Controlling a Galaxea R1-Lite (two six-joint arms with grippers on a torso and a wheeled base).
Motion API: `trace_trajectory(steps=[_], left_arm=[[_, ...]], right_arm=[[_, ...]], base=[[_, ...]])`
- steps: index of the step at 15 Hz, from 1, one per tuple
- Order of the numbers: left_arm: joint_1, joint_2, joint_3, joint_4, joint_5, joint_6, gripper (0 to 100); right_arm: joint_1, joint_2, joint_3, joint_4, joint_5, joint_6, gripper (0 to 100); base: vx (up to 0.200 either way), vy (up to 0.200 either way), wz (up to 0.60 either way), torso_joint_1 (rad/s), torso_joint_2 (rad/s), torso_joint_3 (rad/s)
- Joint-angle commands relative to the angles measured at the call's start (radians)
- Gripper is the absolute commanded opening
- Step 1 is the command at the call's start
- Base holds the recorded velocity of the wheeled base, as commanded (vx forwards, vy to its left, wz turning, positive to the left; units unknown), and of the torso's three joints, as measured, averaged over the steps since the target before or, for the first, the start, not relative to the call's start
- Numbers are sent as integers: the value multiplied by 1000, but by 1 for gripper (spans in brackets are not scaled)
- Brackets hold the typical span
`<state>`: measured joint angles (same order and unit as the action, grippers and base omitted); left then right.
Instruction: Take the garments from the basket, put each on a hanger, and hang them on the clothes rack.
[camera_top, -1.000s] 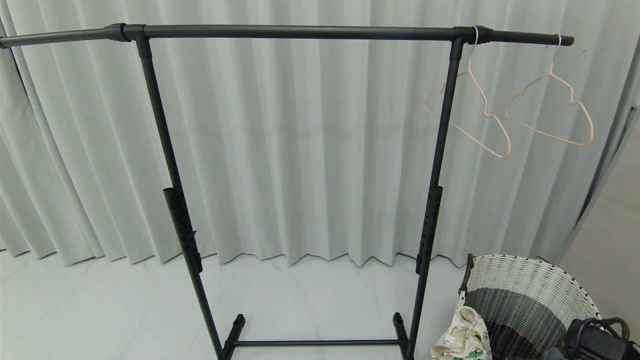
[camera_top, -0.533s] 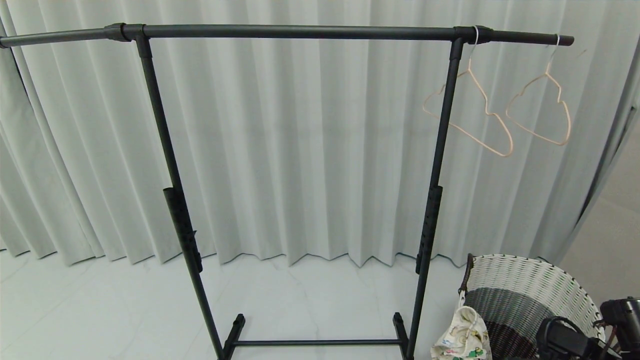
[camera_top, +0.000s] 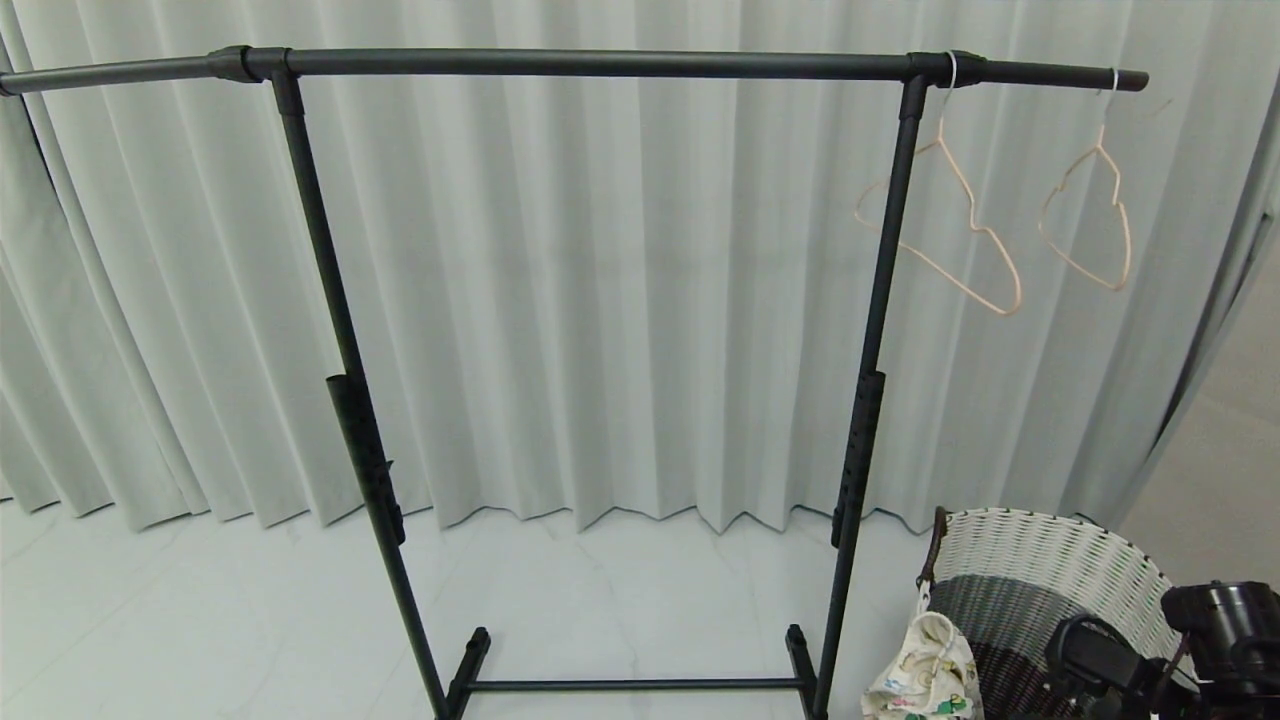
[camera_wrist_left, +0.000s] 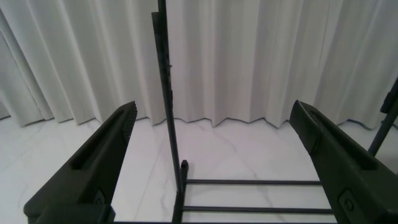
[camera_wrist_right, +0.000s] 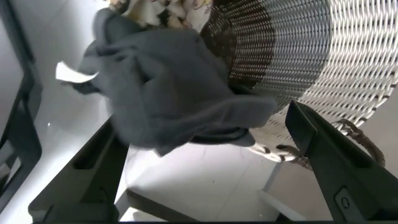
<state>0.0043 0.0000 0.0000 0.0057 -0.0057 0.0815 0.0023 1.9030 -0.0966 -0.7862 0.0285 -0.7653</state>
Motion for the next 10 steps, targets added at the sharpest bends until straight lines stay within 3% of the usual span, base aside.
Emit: trace_trajectory(steps=[1,4,5,10], left_arm=[[0,0,0,0,0,1,100],[0,0,0,0,0,1,100],[0,0,0,0,0,1,100],[0,0,0,0,0,0,100]], right_arm=[[-12,38,-15,-11,2,0,100],[-15,77,-11,-93,1,0,100],[-15,79,-9,-99,1,0,0],[-12,-101,81,-97,-1,0,0]], base=[[0,0,0,0,0,0],[0,0,0,0,0,0],[0,0,0,0,0,0],[0,0,0,0,0,0]])
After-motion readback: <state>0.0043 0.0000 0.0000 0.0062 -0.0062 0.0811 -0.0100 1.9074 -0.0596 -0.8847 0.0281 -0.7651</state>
